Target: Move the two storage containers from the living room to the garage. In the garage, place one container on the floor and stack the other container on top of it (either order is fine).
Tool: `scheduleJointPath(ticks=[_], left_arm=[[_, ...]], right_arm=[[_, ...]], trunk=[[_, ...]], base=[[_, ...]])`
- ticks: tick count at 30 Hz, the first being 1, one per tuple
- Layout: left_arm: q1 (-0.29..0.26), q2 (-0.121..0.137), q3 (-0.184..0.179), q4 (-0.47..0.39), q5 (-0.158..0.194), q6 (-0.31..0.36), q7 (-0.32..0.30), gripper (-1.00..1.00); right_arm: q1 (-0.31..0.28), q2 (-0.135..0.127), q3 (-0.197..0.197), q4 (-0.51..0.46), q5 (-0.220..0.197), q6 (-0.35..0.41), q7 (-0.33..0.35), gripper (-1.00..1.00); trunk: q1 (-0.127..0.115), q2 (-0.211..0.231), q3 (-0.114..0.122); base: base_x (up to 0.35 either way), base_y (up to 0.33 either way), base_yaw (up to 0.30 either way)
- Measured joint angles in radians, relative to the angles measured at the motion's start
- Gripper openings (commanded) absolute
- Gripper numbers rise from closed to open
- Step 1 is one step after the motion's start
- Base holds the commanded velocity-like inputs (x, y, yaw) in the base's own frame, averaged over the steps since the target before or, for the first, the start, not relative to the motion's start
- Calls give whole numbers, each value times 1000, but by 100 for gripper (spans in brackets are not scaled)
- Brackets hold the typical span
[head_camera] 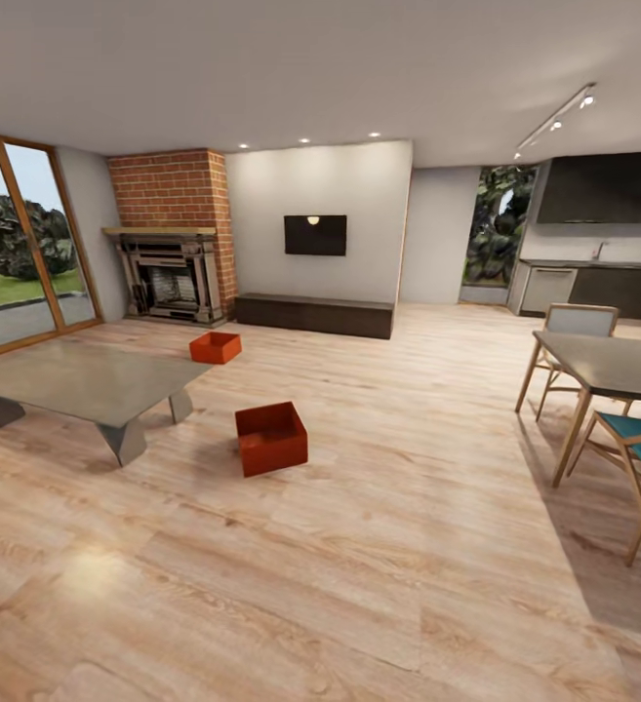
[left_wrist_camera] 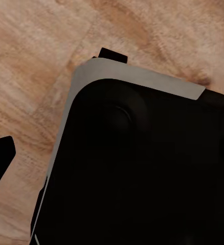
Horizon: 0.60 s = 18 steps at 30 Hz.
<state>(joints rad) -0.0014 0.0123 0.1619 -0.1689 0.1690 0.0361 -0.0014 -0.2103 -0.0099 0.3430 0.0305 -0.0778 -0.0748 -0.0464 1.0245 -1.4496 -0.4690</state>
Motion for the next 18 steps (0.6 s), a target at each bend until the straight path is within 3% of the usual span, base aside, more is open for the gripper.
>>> scheduleJointPath(ticks=[18], left_arm=[[0,0,0,0,0,0,0,100]], right_arm=[[0,0,0,0,0,0,0,100]], trunk=[[0,0,0]], base=[[324,0,0]])
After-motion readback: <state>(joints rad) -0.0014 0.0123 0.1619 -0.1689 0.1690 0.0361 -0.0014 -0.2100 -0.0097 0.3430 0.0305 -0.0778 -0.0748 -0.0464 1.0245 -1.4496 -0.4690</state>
